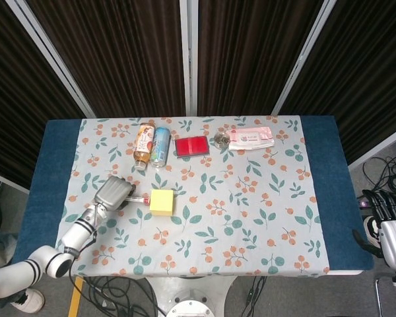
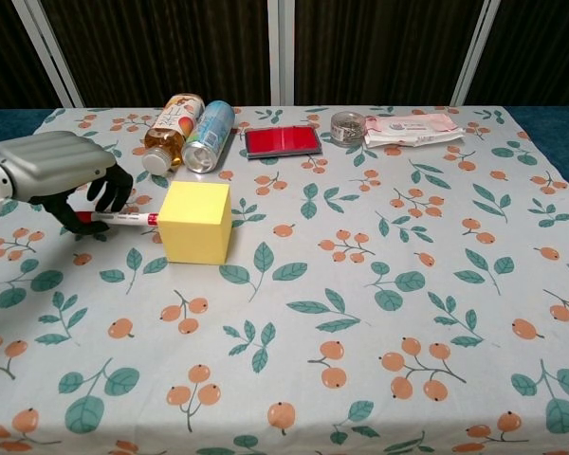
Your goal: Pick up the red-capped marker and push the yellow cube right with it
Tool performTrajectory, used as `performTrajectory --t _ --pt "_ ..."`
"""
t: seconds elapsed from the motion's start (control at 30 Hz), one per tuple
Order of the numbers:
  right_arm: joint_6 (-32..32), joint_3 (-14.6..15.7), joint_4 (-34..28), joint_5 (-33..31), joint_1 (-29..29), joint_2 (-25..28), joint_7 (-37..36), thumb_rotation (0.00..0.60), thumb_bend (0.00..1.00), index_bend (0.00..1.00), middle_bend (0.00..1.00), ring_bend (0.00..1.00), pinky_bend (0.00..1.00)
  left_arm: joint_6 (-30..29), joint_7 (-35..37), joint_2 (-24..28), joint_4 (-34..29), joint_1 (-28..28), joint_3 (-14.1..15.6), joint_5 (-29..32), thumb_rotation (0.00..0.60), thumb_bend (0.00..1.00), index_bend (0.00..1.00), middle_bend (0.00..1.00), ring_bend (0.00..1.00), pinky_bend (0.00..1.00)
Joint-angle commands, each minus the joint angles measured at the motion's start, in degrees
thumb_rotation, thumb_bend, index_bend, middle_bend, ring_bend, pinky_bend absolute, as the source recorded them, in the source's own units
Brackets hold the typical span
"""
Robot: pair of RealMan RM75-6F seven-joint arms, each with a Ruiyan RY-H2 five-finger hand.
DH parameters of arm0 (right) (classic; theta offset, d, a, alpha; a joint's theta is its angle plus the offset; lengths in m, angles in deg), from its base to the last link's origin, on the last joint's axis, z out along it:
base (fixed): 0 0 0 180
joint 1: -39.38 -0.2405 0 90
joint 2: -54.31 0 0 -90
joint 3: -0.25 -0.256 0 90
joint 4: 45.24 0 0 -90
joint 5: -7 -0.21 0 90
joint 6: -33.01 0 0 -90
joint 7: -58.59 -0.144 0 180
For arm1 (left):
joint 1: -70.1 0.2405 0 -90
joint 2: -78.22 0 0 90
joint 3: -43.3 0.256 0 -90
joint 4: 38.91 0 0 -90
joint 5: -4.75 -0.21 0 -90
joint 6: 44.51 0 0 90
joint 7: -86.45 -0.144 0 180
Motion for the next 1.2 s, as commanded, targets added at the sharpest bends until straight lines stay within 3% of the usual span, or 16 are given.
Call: performTrajectory --t 0.03,0.27,0.67,1.2 --pt "0.13 0.08 0.22 0.09 0.12 -0.07 -0.2 0.6 0.2 0.0 0.11 0.0 0.0 1.4 -1.83 0.23 -2.81 -1.37 -0.71 1.41 0.6 0.52 0.68 0.73 0.53 0.62" --pt "0.46 0.06 0.79 0.18 0.29 -0.2 -0.97 0.6 0.2 0.0 0.11 0.0 0.0 2.96 -6.2 1.07 -6.83 -2.33 -1.26 5.67 0.6 0.52 0.68 0.73 0.53 0.62" --pt "0.15 0.11 1.91 0.81 -0.16 -0.95 -2.11 0.6 0.2 0.0 0.11 0.0 0.0 0.56 -11.51 5.24 -13.93 -0.28 0.95 9.74 0.6 0.52 0.68 0.73 0.53 0.62" --pt "0.02 0.06 1.29 0.59 -0.21 -0.47 -1.43 0.6 0.2 0.0 0.11 0.0 0.0 3.6 -17.28 -0.86 -13.97 -7.07 -2.61 17.59 0.6 0.52 0.68 0.73 0.53 0.62"
